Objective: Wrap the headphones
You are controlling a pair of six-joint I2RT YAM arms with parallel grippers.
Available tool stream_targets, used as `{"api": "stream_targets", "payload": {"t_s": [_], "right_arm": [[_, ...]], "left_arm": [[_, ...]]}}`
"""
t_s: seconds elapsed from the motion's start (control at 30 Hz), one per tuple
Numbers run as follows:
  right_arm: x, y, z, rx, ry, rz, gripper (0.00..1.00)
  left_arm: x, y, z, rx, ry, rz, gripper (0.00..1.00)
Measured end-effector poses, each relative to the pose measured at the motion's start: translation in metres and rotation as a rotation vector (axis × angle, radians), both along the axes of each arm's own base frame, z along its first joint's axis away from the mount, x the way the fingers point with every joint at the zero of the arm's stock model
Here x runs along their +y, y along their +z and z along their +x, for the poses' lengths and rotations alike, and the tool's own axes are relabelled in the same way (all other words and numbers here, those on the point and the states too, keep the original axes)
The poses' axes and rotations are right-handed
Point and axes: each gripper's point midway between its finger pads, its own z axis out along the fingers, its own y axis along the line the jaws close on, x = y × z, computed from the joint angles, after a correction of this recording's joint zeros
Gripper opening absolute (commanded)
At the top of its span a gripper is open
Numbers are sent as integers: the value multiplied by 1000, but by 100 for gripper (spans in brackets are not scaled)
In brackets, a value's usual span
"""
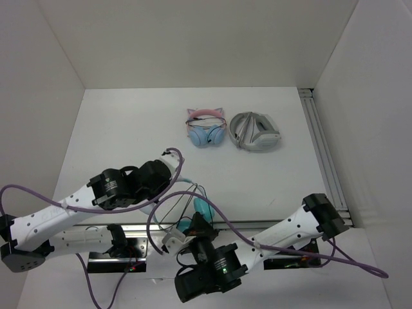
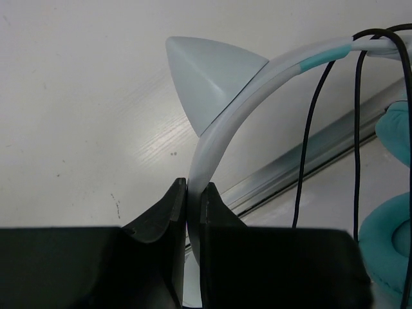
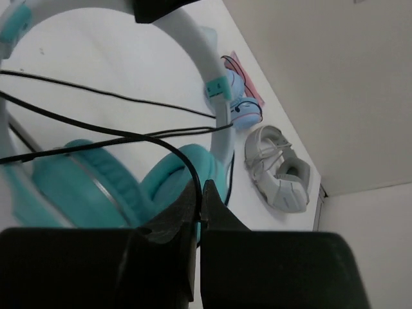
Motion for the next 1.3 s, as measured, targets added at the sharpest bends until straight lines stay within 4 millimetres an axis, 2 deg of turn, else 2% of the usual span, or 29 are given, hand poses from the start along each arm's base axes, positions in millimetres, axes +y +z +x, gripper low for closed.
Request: {"api": "stream_targets", "payload": {"t_s": [0.2,0.37,0.5,0.57,0.7,0.8,0.87,0.9,0.97,1.1,1.3], "right_arm": [[-24,0,12,-13,-73,14,3],[-32,2,24,-12,-119,48,6],[-38,6,53,-2,-212,52,6],[-36,6,69,57,-242,73,7],[-42,16,94,208,-173,210,9],[-35,44,104,248,-102,320,9],[-27,52,108,253,-59,325,12],[-23,51,110,255,-41,310,12],[-16,46,115,264,-6,265,18],[-8,39,124,289,54,195,18],[-4,41,131,255,75,153,9]], "left_arm": [[-13,-9,-7,57,-74,-2,0],[-20,-8,-8,64,-93,-30,0],[-25,-5,-6,54,-89,-54,0],[-26,-2,-3,36,-77,-64,0],[-25,4,9,-17,-17,-80,0],[-30,16,18,-60,23,-126,0],[-30,22,21,-78,31,-138,0],[-29,22,21,-80,30,-135,0],[-27,21,20,-75,22,-121,0],[-24,18,18,-69,10,-96,0],[-23,19,20,-73,18,-98,0]]}}
